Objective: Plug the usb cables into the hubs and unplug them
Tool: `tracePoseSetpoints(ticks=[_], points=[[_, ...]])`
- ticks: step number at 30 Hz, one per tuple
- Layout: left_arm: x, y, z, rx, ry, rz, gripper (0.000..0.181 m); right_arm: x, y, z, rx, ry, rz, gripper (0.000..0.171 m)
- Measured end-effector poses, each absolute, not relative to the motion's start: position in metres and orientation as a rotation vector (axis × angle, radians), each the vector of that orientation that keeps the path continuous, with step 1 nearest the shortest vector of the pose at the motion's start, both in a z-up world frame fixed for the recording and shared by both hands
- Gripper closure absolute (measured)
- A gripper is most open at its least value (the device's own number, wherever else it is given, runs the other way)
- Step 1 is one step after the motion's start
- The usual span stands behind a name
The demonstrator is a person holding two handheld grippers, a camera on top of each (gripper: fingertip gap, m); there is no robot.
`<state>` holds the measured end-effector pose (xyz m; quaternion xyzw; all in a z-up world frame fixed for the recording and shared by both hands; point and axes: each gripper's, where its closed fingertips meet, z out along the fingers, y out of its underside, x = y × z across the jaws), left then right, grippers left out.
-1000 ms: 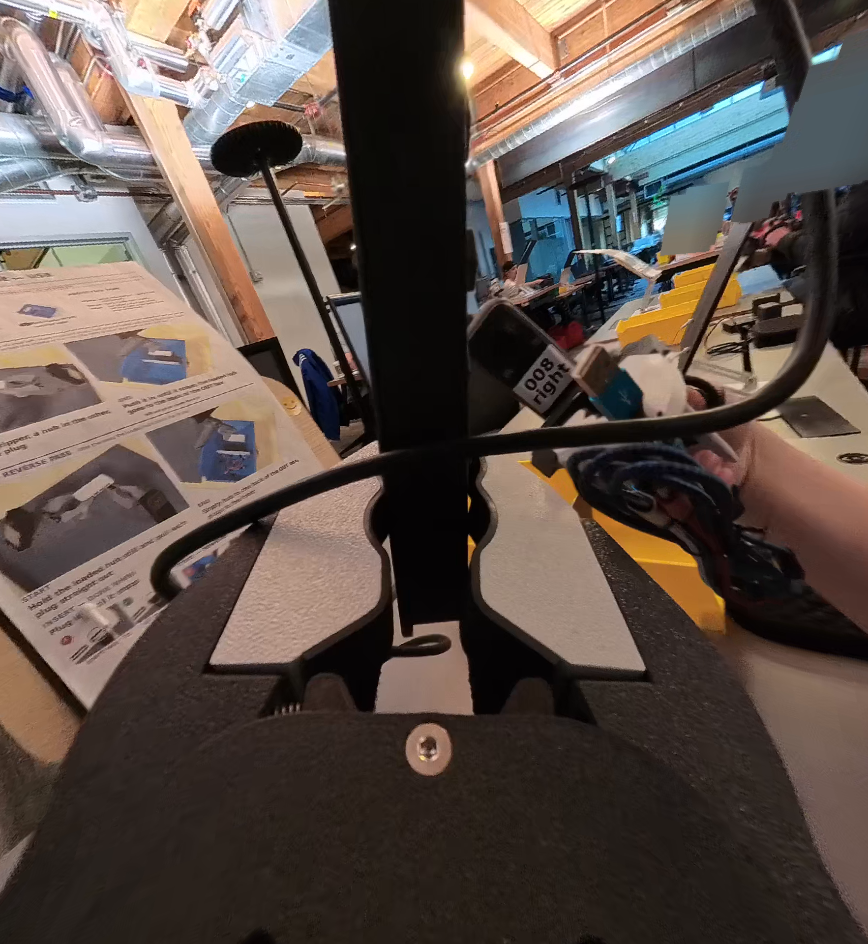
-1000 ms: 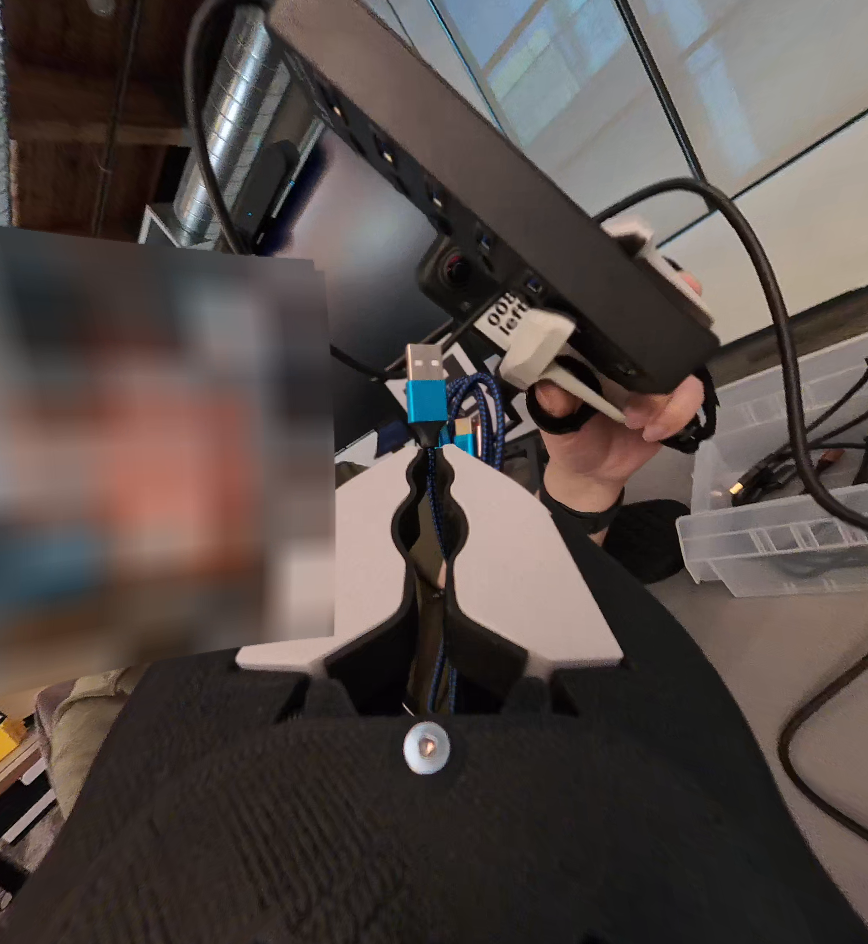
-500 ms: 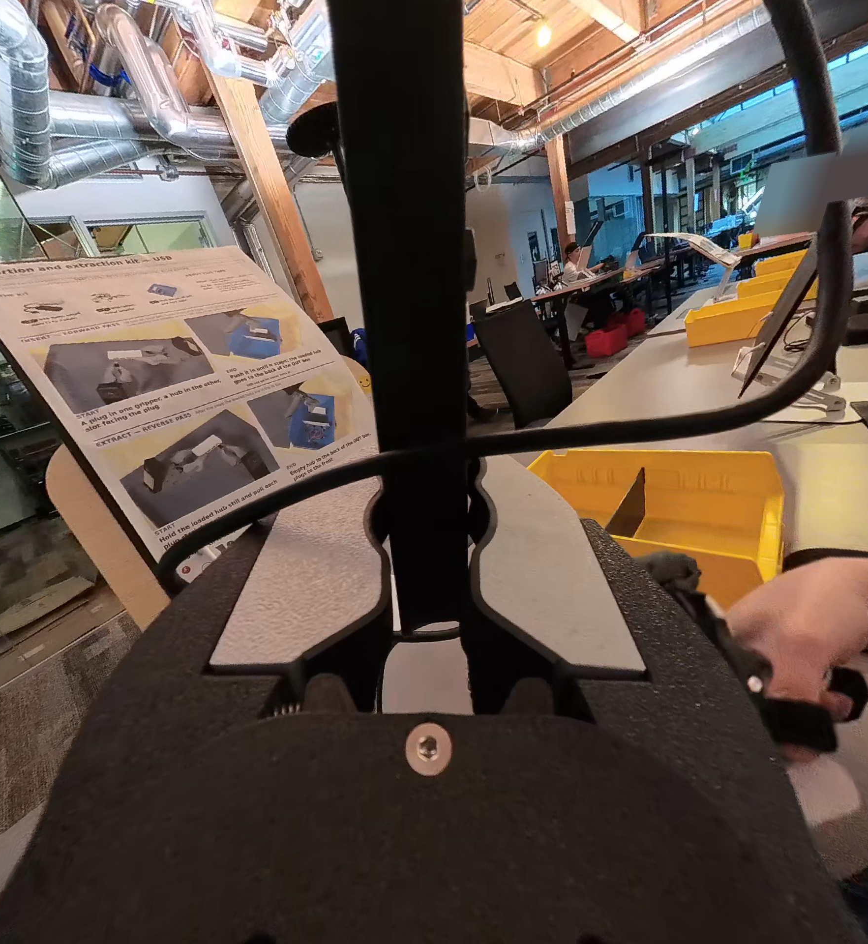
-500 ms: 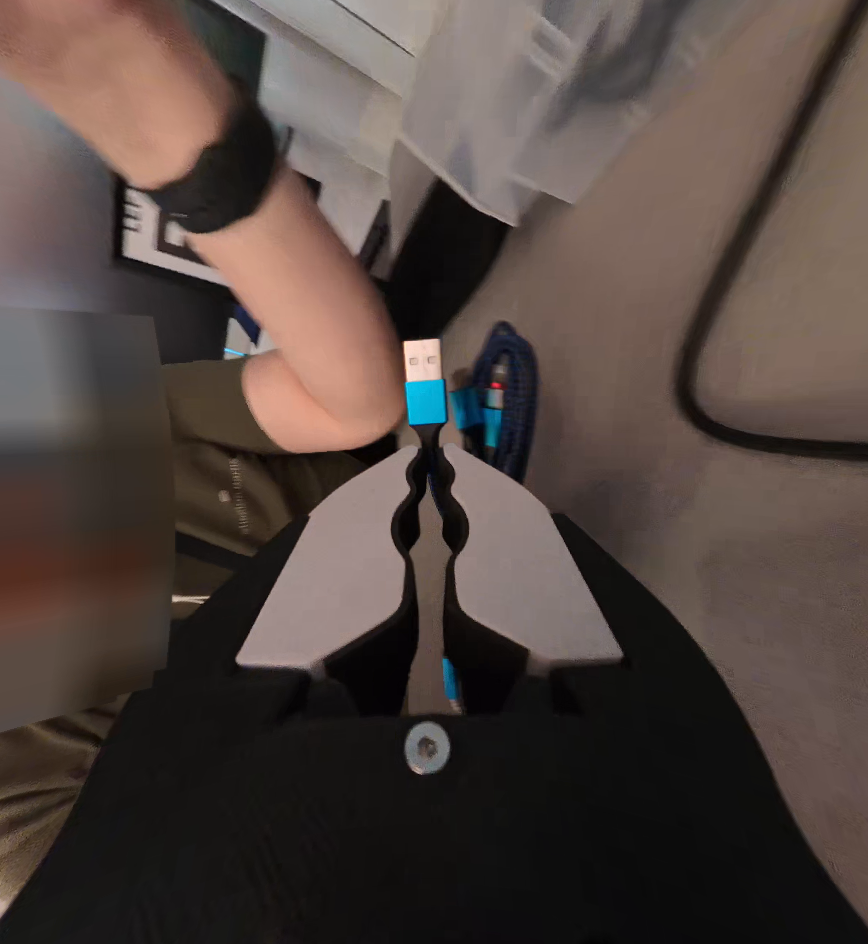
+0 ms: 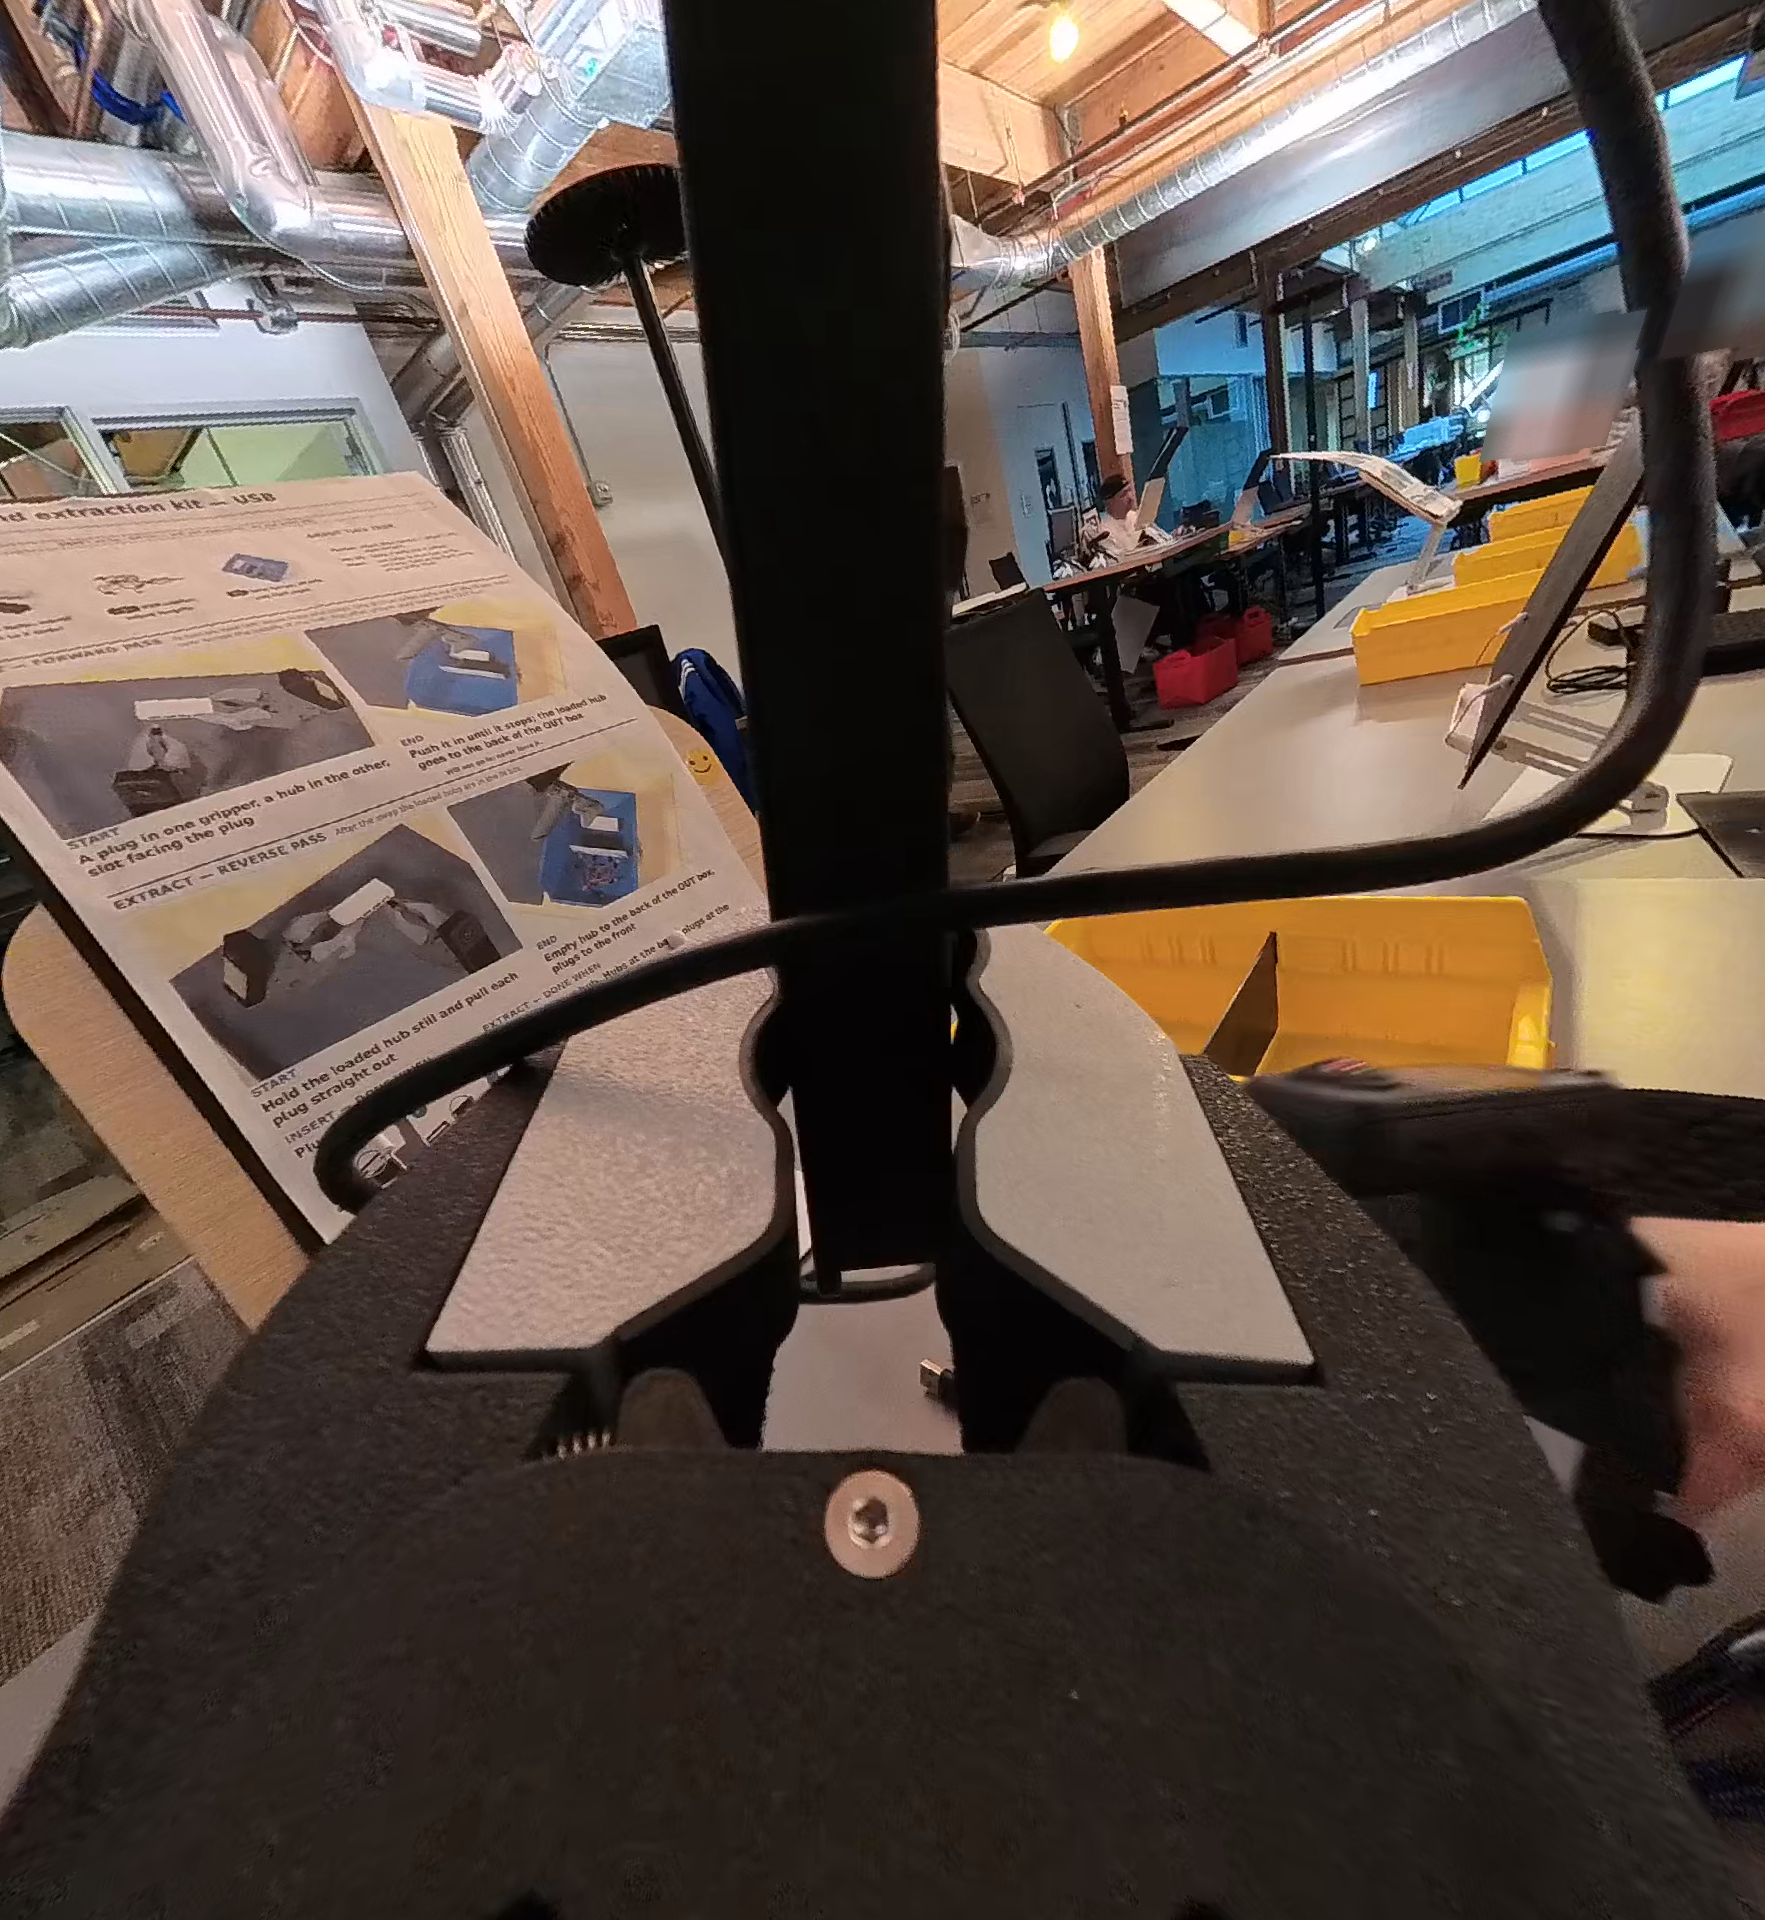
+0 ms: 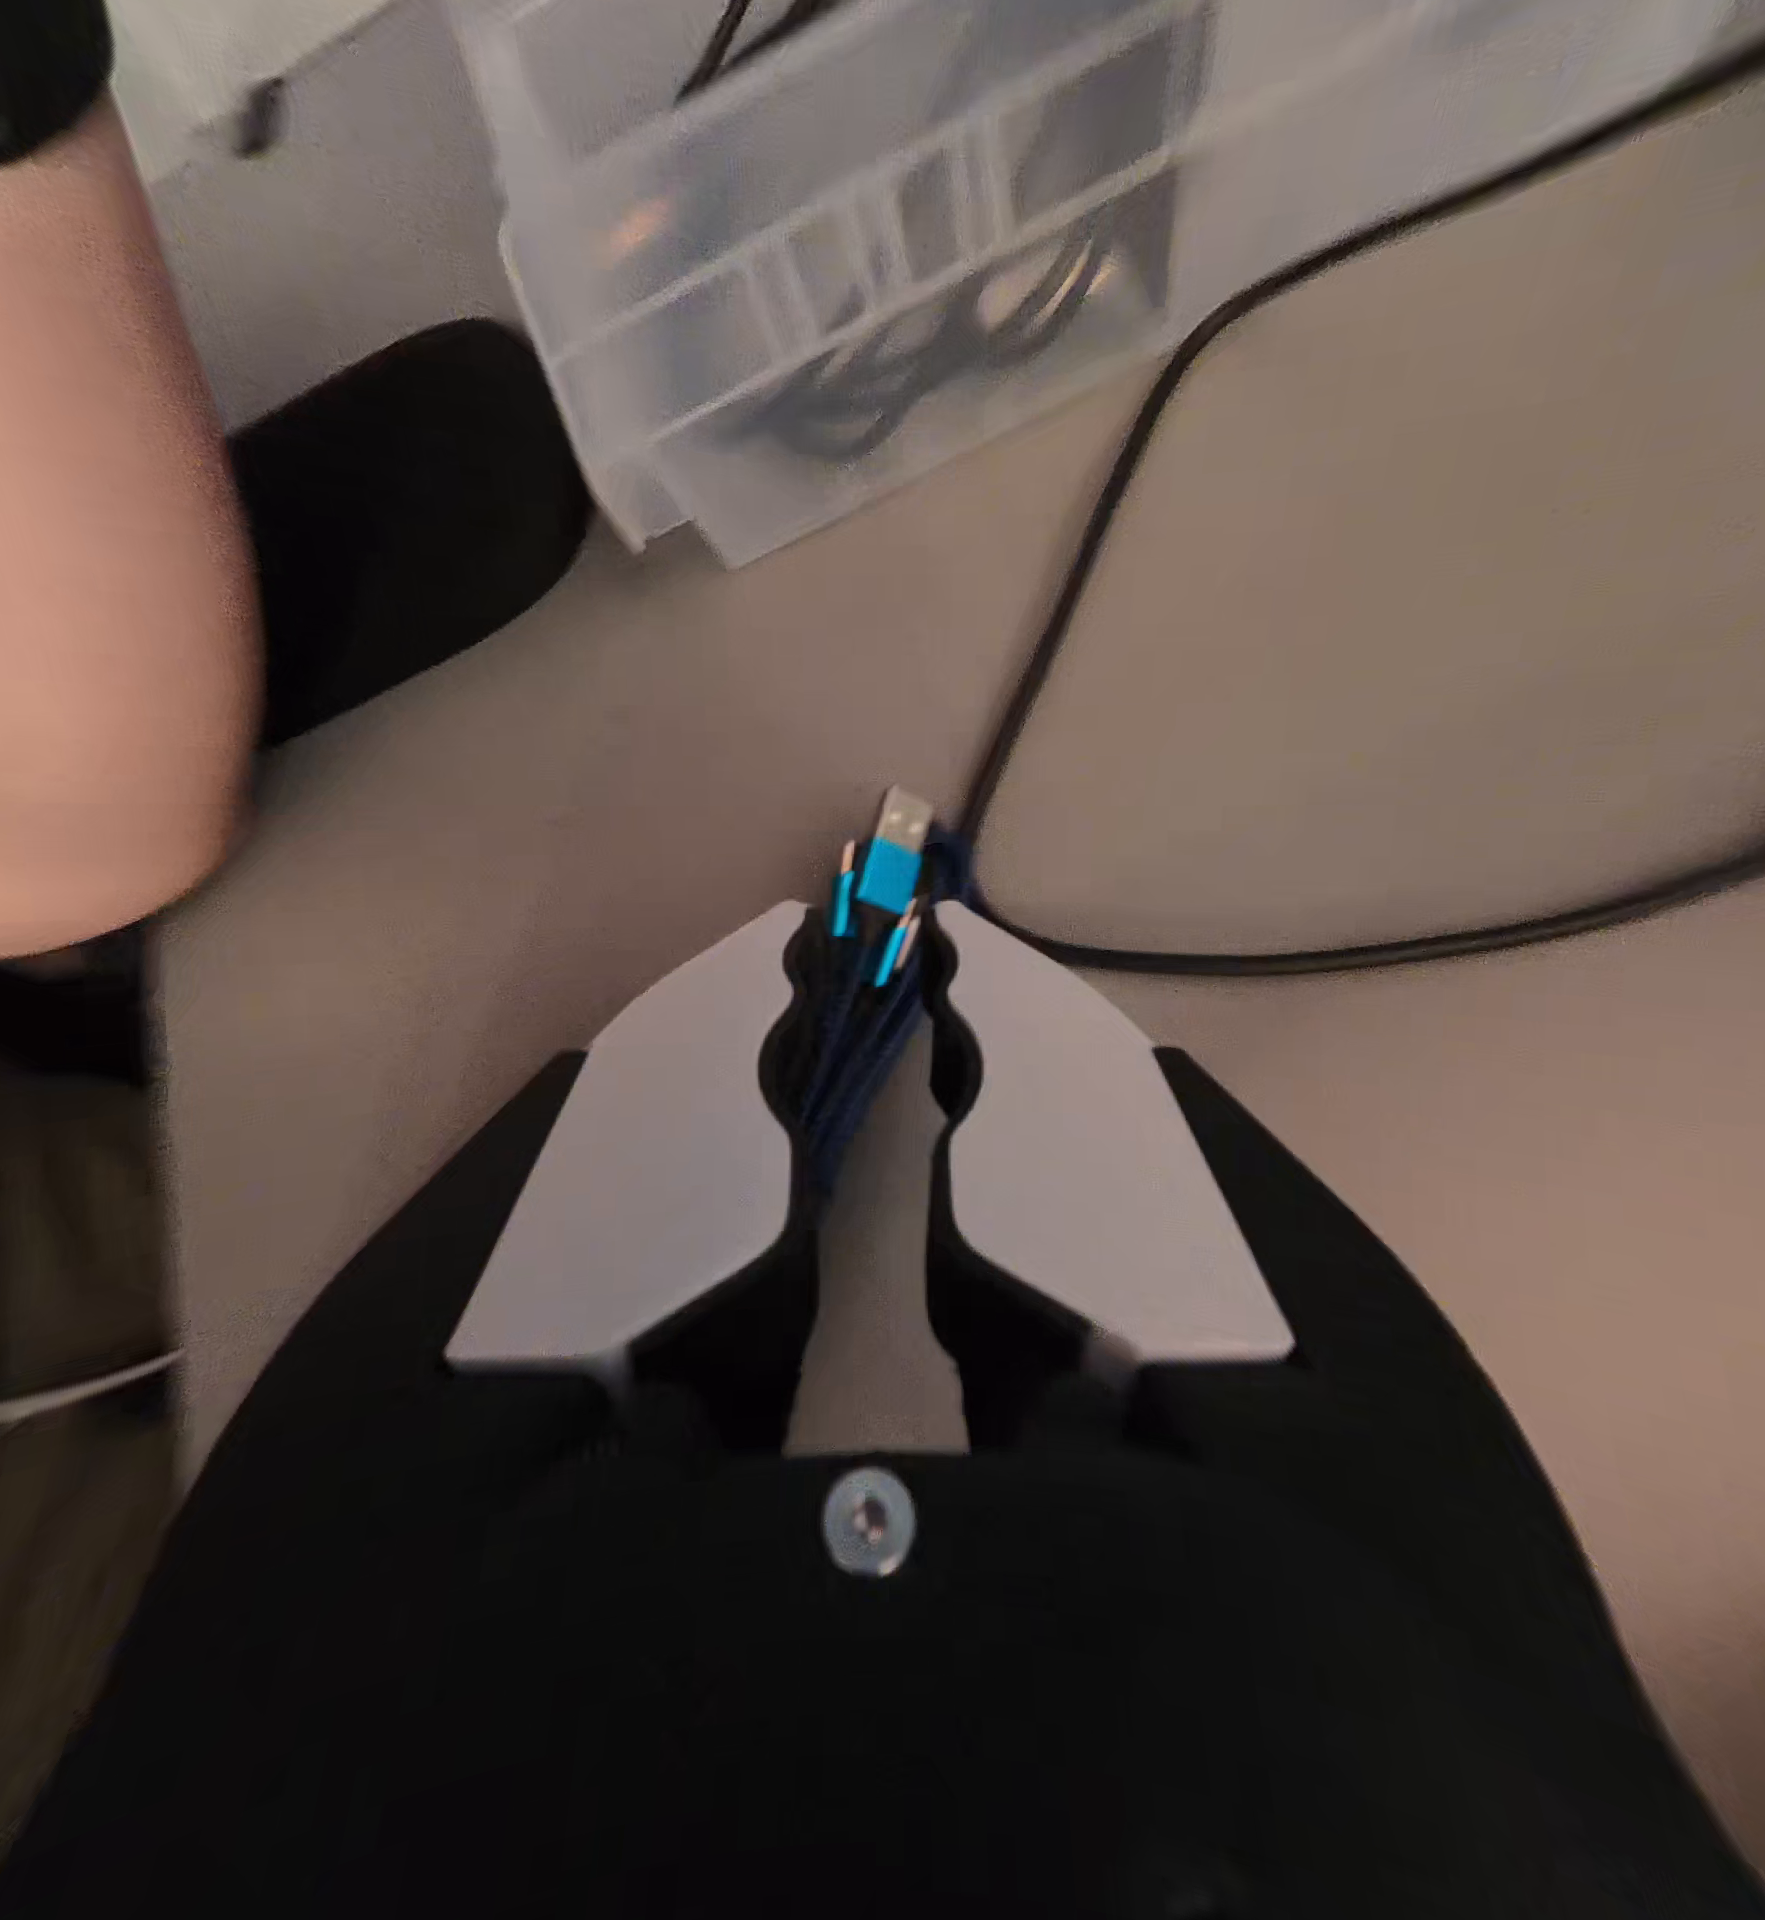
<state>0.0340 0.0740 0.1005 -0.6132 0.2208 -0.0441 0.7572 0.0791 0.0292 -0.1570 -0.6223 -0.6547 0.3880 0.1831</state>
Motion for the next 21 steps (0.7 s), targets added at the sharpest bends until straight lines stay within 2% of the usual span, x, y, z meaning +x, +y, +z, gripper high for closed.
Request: tracePoseSetpoints(ticks=[4, 8, 18, 21], points=[[0.032, 0.072, 0.103, -1.335, 0.473, -0.067, 0.155, 0.086, 0.026, -0.126, -1.477, -1.596, 0.679, 0.154], [0.031, 0.067, 0.109, -1.318, 0.452, -0.086, 0.155, 0.087, 0.008, -0.145, -1.384, -1.572, 0.359, 0.159], [0.03, 0.055, 0.12, -1.272, 0.446, -0.153, 0.155, 0.081, 0.025, -0.184, -1.56, -1.635, 0.134, 0.159], [0.028, 0.054, 0.119, -1.271, 0.444, -0.165, 0.155, 0.078, 0.026, -0.192, -1.614, -1.671, 0.124, 0.166]])
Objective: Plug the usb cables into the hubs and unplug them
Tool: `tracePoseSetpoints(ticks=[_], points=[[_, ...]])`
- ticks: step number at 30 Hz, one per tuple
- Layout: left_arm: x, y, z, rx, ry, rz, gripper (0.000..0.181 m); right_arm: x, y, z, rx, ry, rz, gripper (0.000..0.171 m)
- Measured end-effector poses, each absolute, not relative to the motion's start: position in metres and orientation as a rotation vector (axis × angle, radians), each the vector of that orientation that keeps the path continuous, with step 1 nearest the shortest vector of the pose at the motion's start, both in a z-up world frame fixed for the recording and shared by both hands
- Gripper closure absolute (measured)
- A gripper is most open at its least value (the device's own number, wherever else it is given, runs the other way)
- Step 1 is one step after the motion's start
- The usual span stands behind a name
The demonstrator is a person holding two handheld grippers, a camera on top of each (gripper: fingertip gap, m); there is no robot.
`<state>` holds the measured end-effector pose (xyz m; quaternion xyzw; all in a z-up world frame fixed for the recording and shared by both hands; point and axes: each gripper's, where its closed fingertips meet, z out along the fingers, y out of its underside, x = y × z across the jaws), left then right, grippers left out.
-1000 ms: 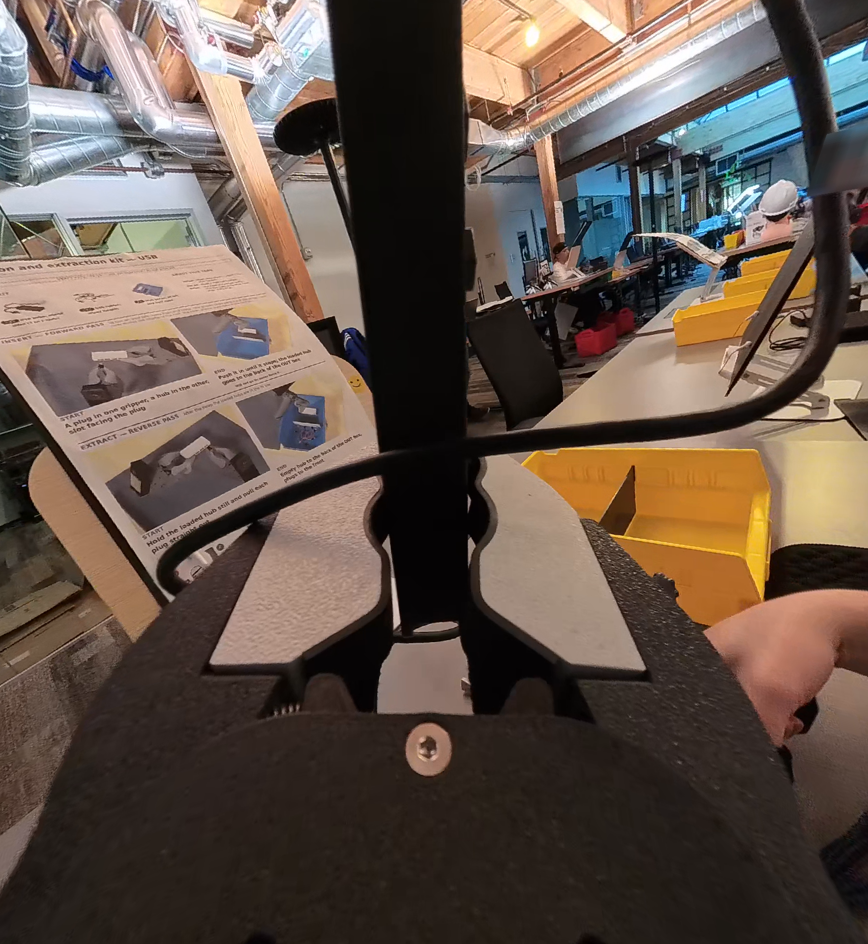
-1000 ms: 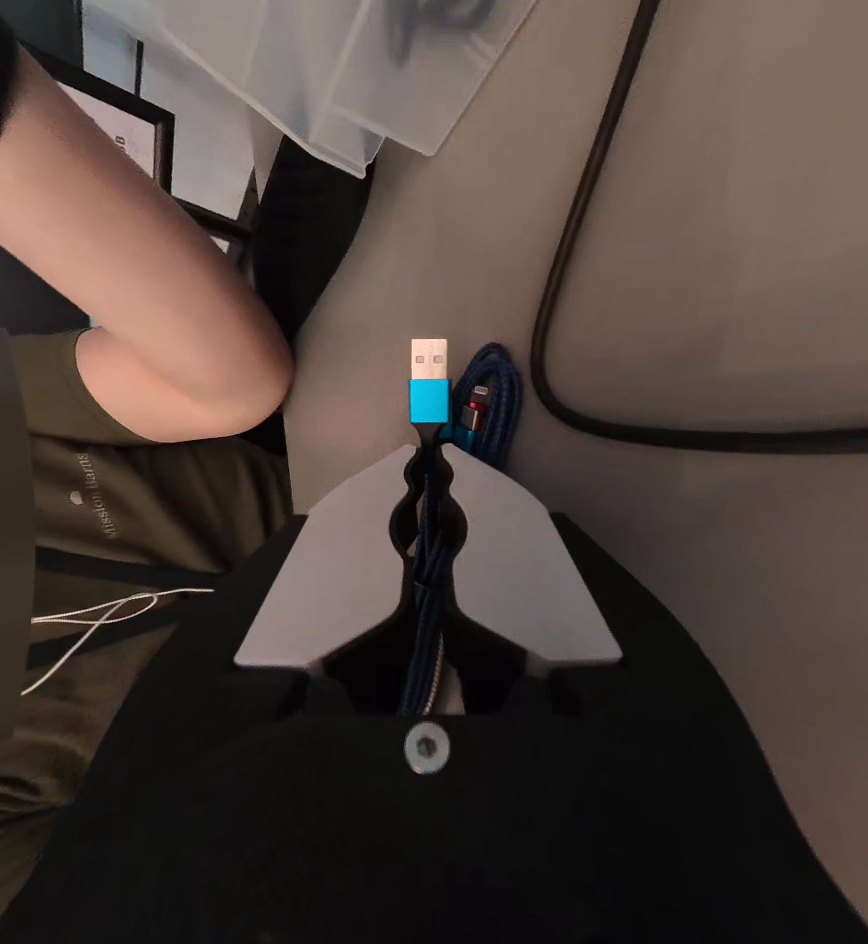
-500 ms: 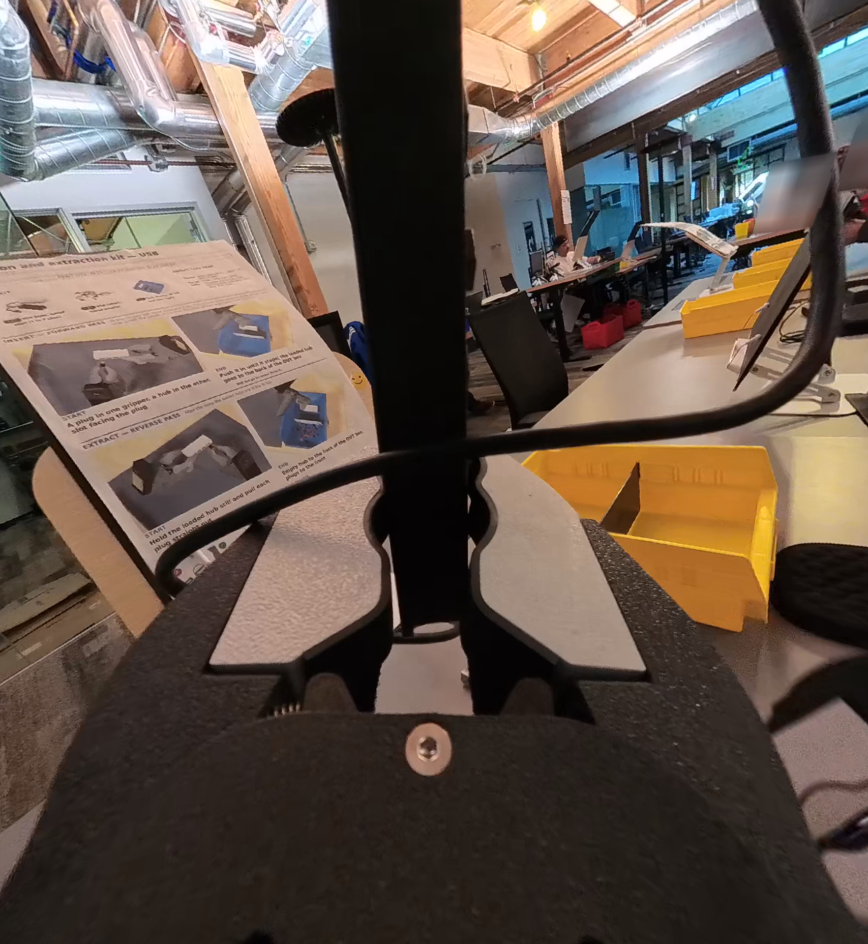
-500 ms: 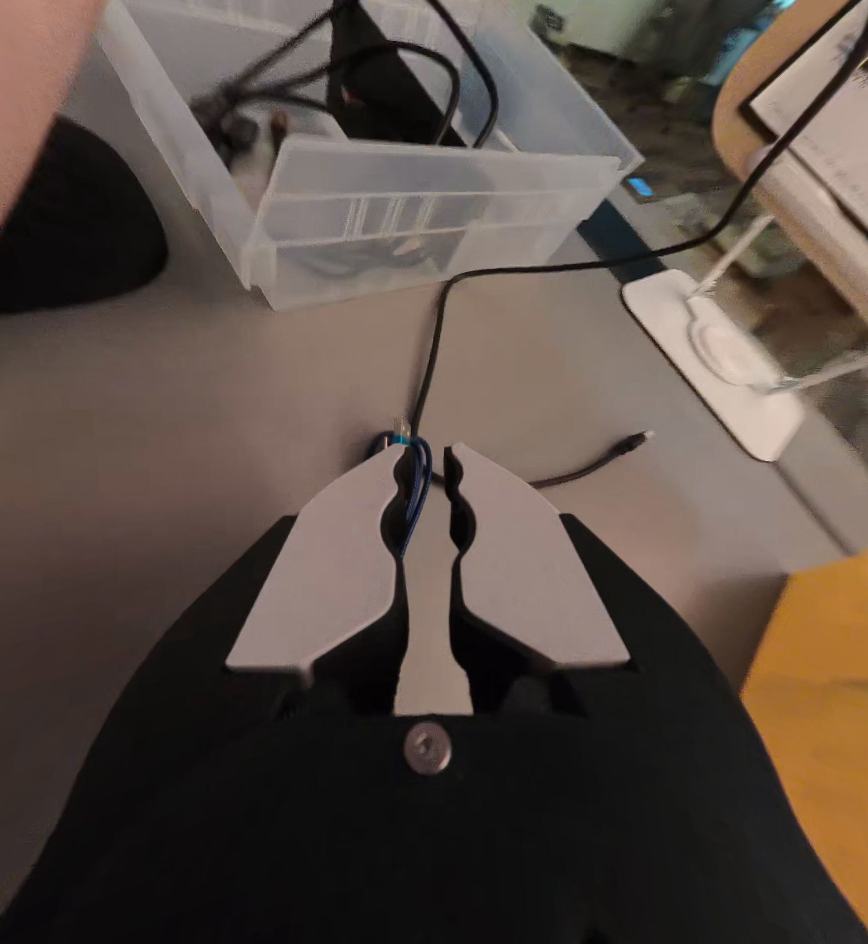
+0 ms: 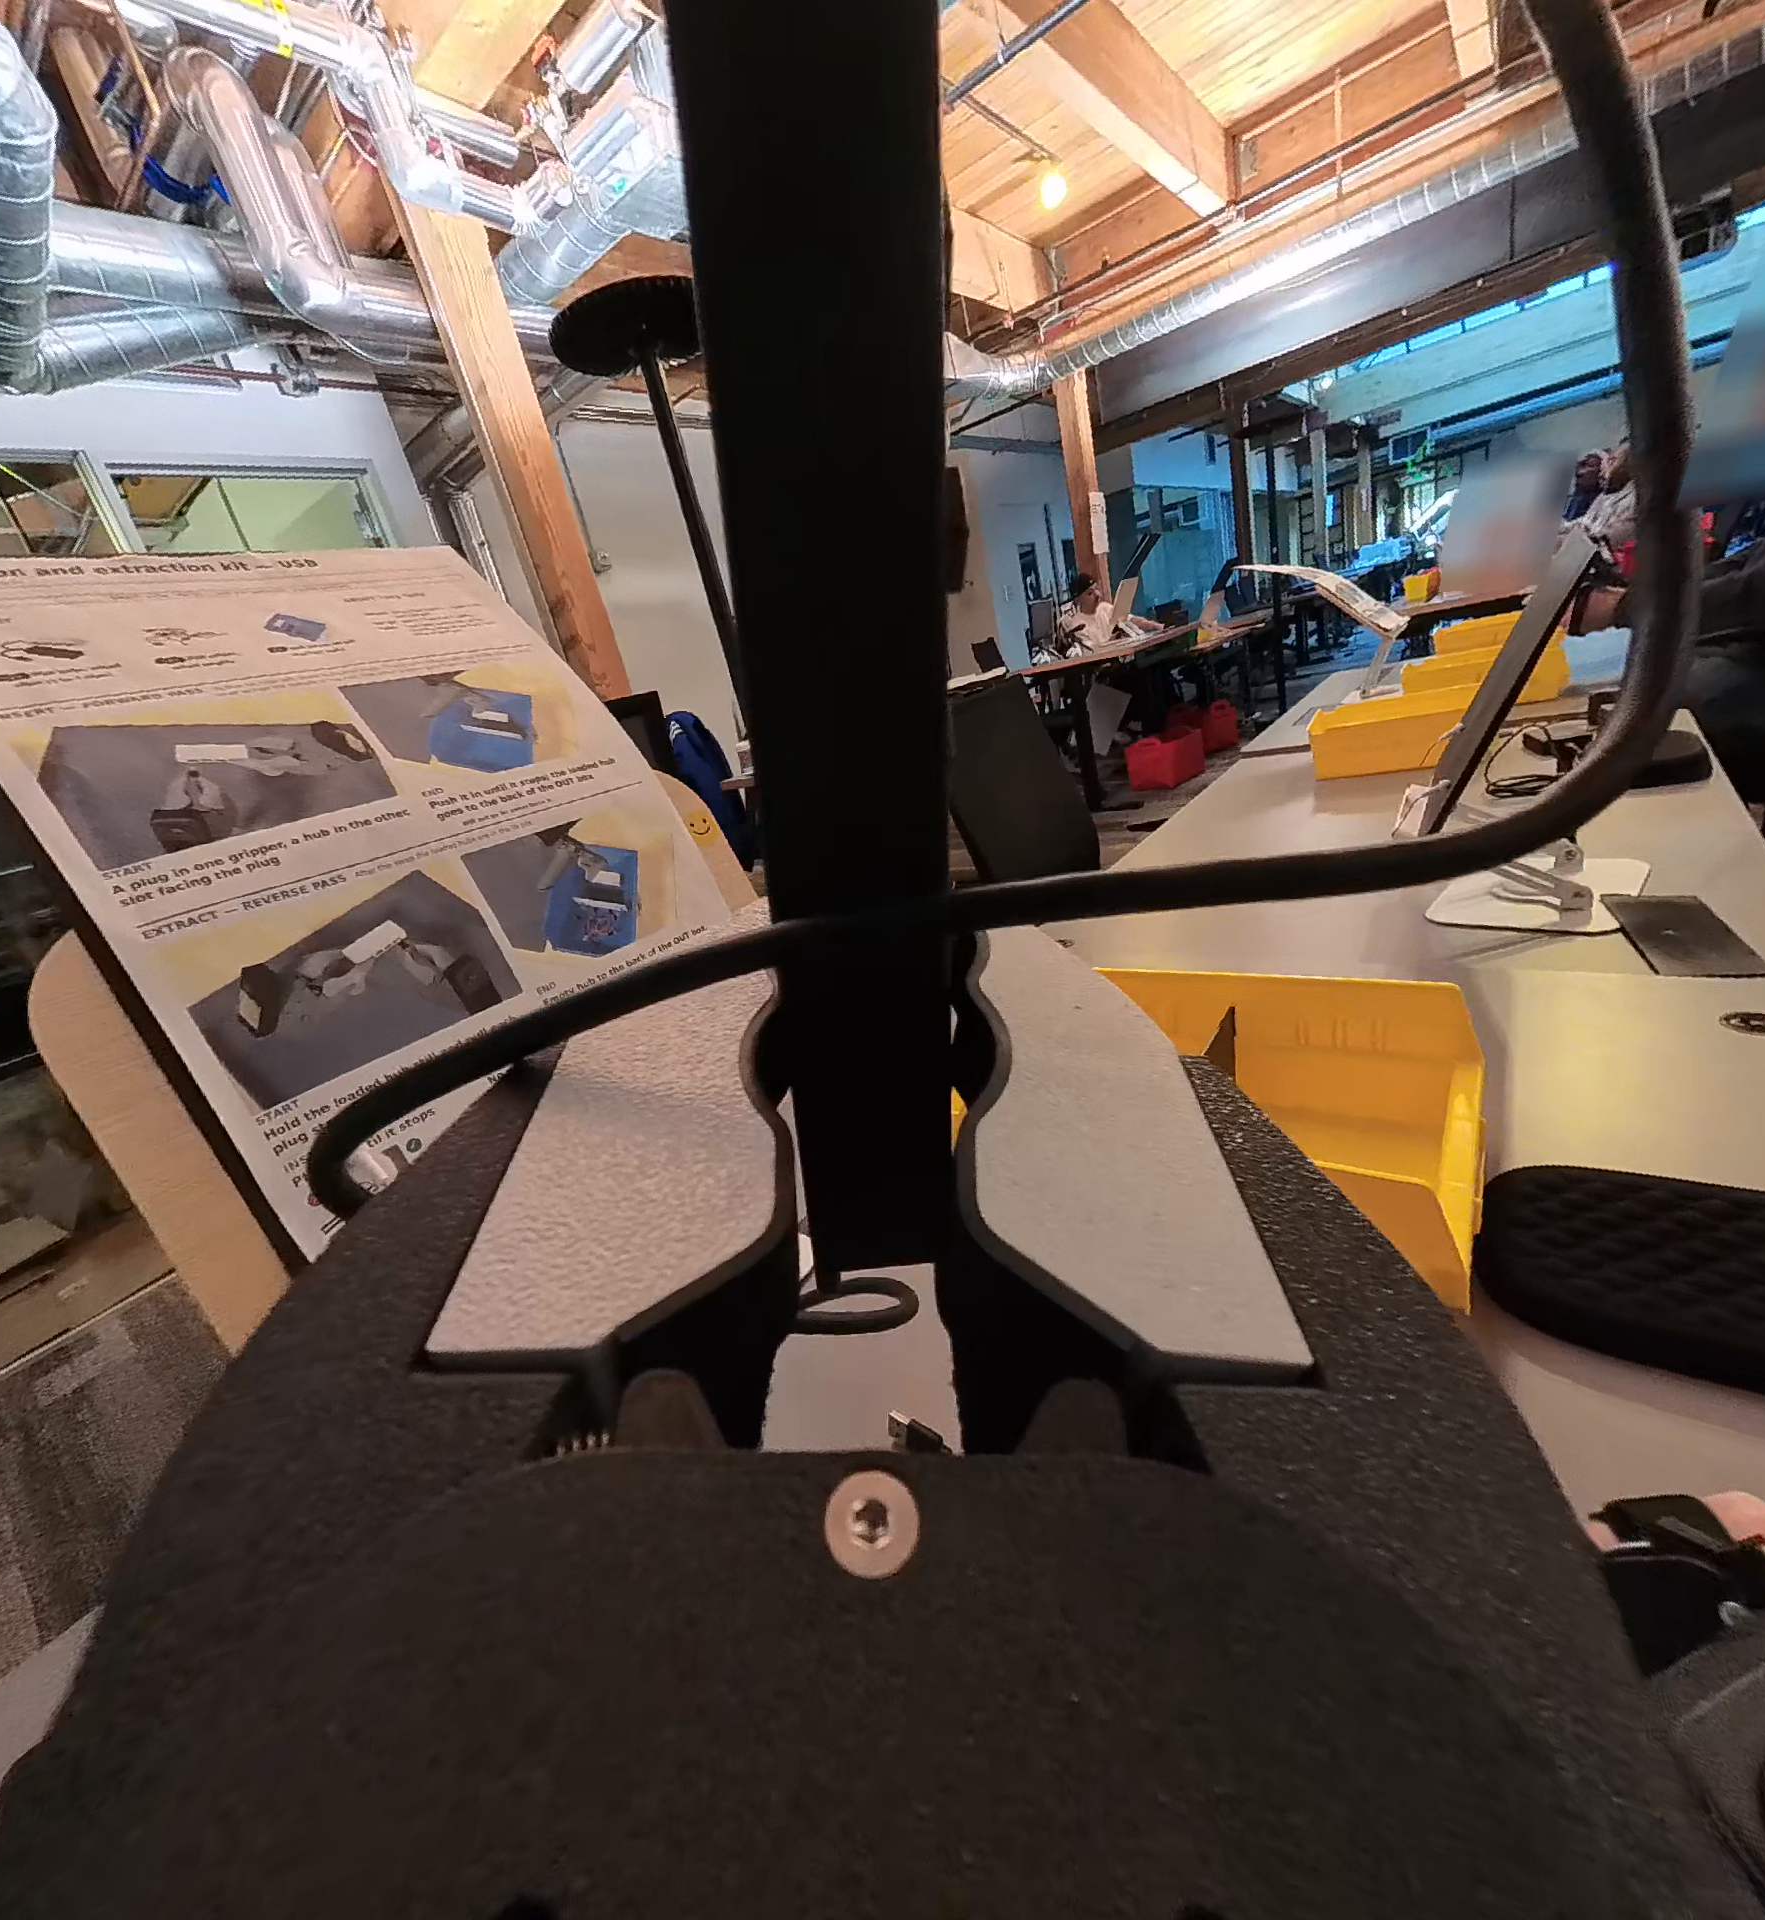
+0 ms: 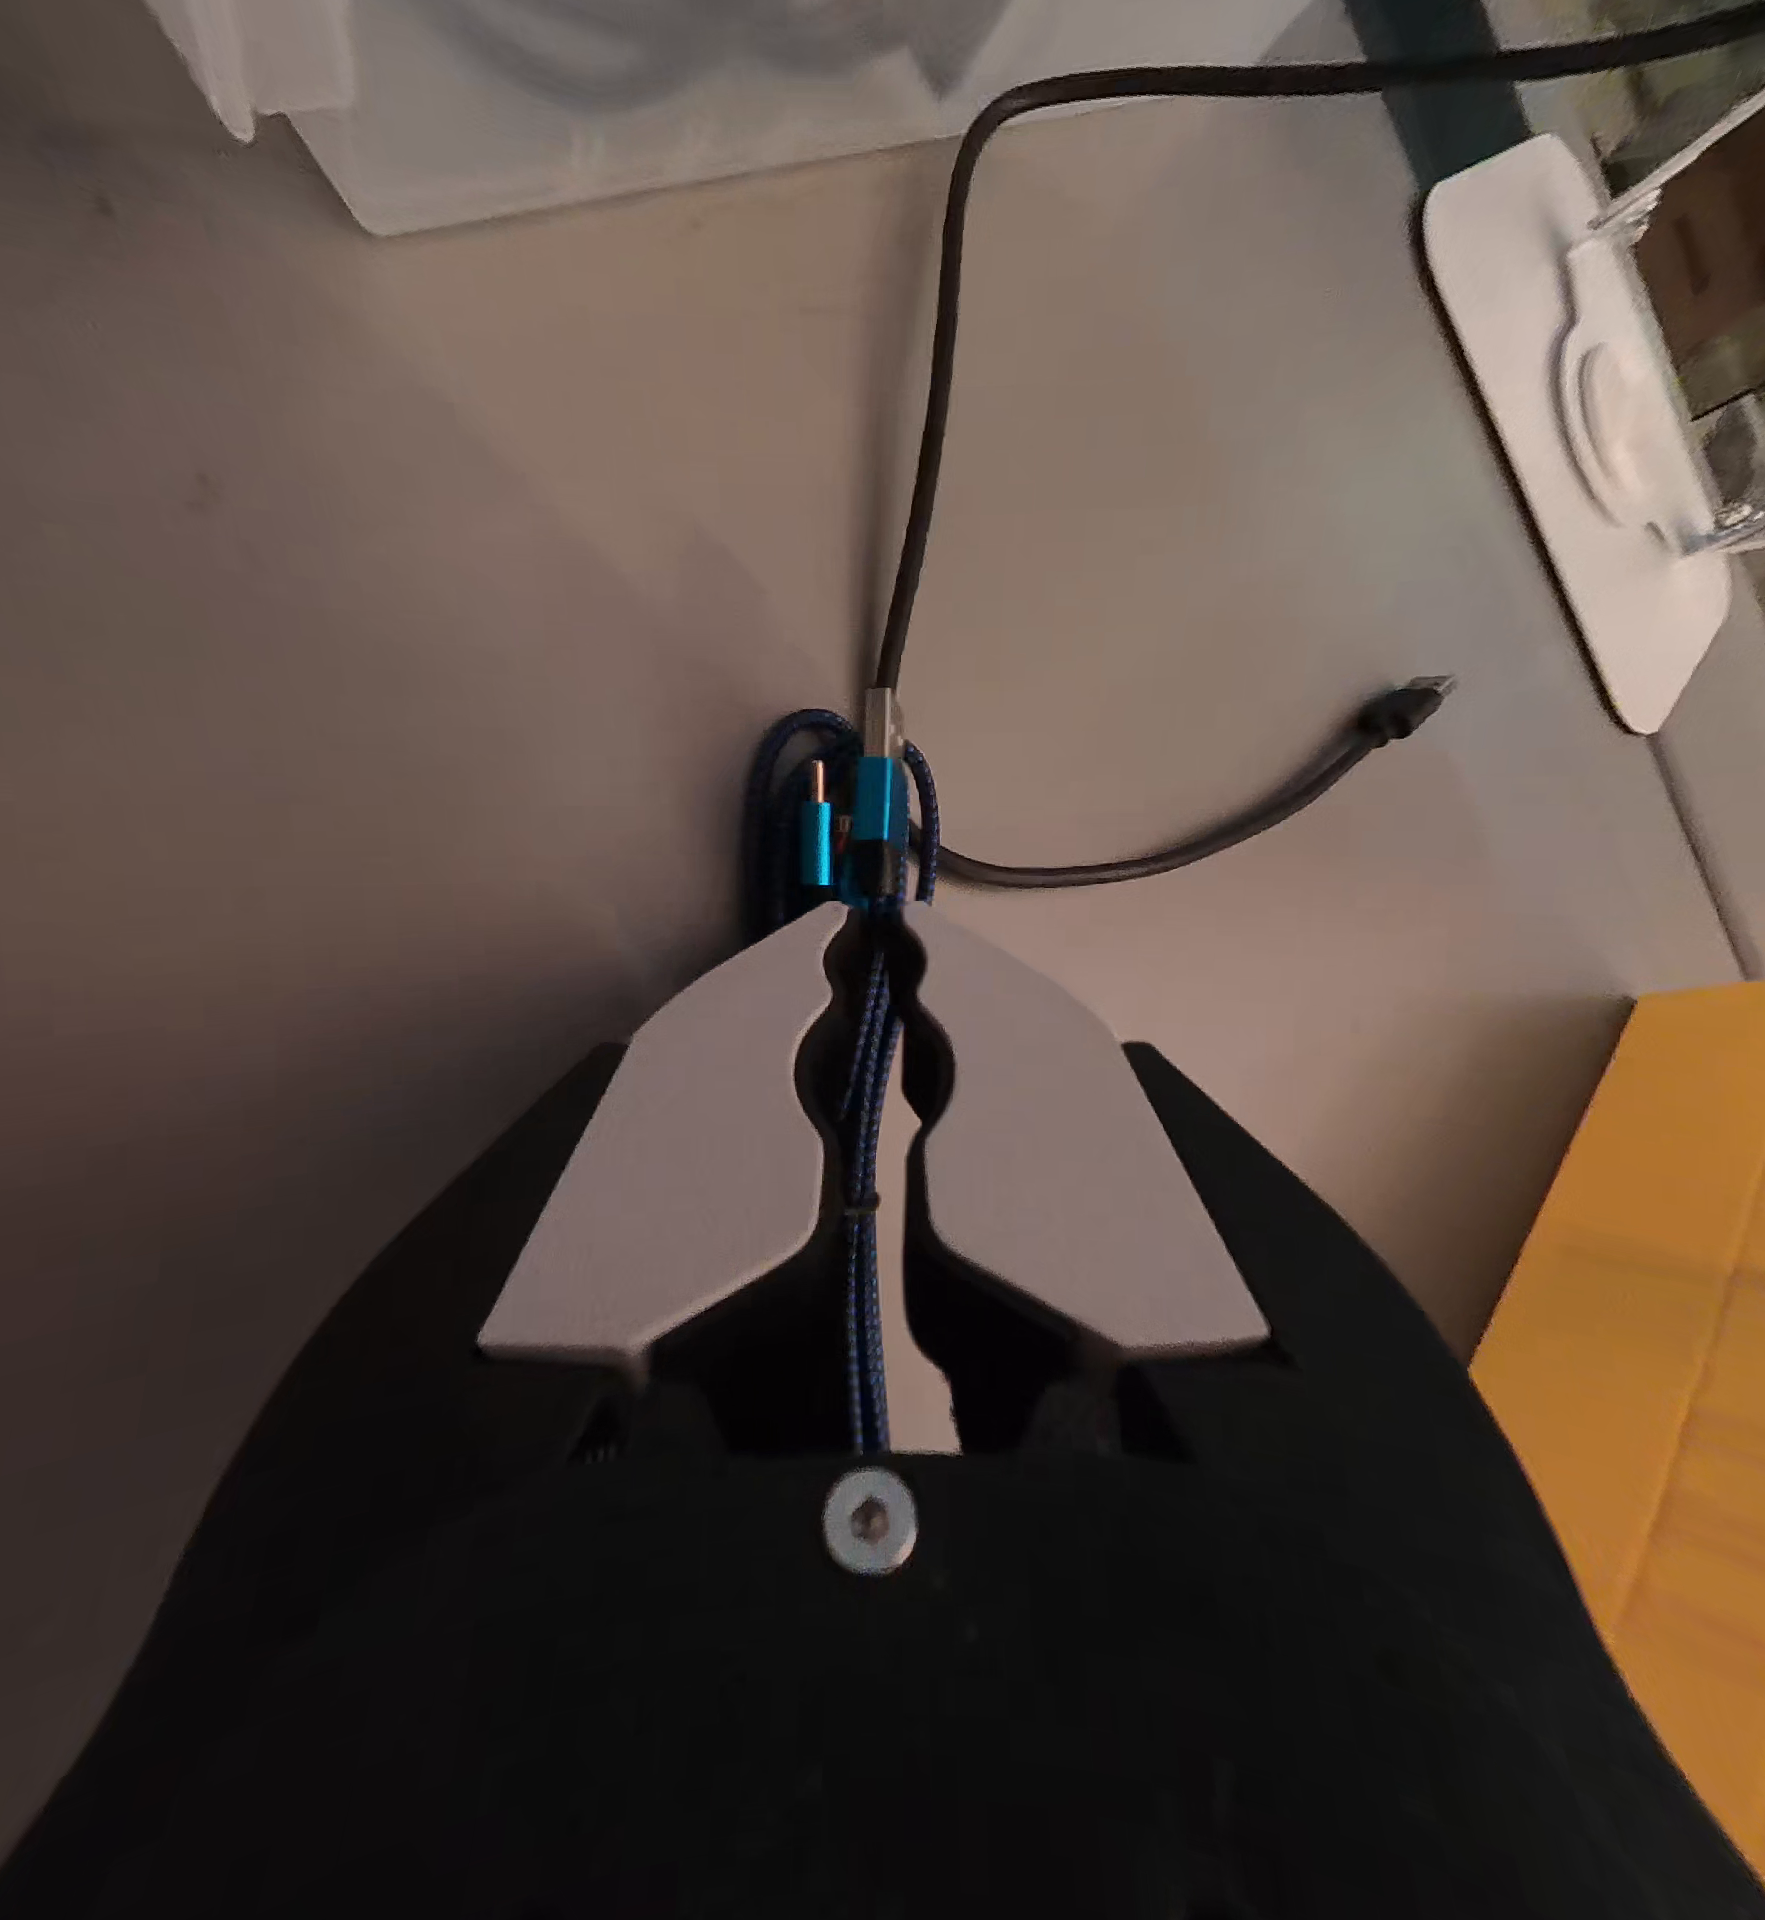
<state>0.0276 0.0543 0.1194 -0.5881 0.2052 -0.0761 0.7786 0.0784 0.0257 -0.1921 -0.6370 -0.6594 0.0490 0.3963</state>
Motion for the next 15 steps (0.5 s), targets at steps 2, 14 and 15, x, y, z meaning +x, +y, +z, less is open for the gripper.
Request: tracePoseSetpoints(ticks=[2, 14, 15], points=[[0.026, 0.053, 0.12, -1.268, 0.44, -0.18, 0.155, 0.077, 0.028, -0.193, -1.655, -1.659, 0.121, 0.166], [0.02, 0.047, 0.125, -1.242, 0.422, -0.23, 0.155, 0.065, 0.042, -0.187, -1.673, -1.645, 0.063, 0.155], [0.02, 0.047, 0.124, -1.243, 0.422, -0.23, 0.155, 0.065, 0.043, -0.188, -1.665, -1.647, 0.049, 0.156]])
